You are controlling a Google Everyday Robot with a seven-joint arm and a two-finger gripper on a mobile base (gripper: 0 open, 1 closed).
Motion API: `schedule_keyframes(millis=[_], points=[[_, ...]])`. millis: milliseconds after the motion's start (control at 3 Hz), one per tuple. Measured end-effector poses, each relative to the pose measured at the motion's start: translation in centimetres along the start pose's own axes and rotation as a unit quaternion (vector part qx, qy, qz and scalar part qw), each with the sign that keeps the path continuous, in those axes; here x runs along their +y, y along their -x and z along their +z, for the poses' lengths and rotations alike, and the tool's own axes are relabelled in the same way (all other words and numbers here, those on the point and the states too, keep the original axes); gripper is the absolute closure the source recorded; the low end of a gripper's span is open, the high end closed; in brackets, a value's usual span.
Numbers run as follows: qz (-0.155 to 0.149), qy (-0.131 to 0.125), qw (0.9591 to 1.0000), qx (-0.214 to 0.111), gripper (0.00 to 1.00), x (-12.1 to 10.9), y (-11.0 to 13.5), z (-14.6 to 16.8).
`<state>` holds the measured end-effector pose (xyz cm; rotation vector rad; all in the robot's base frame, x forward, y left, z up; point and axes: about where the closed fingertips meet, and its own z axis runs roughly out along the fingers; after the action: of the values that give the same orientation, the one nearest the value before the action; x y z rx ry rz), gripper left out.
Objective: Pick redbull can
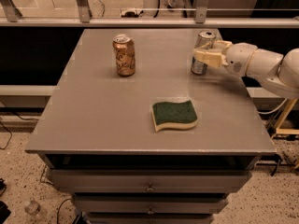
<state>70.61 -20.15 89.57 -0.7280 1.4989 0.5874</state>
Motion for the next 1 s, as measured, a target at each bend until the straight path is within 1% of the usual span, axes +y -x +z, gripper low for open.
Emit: schedule_keyframes(millis=[333, 667, 1000], points=[[0.0, 0.004, 1.0, -0.001, 1.0, 0.2, 0.6, 0.4], [0.001, 0.019, 0.9998, -0.004, 1.0, 0.4, 2.8, 0.7], [0.0, 0.041, 0.9991, -0.004, 1.0, 0.8, 5.8, 0.6]])
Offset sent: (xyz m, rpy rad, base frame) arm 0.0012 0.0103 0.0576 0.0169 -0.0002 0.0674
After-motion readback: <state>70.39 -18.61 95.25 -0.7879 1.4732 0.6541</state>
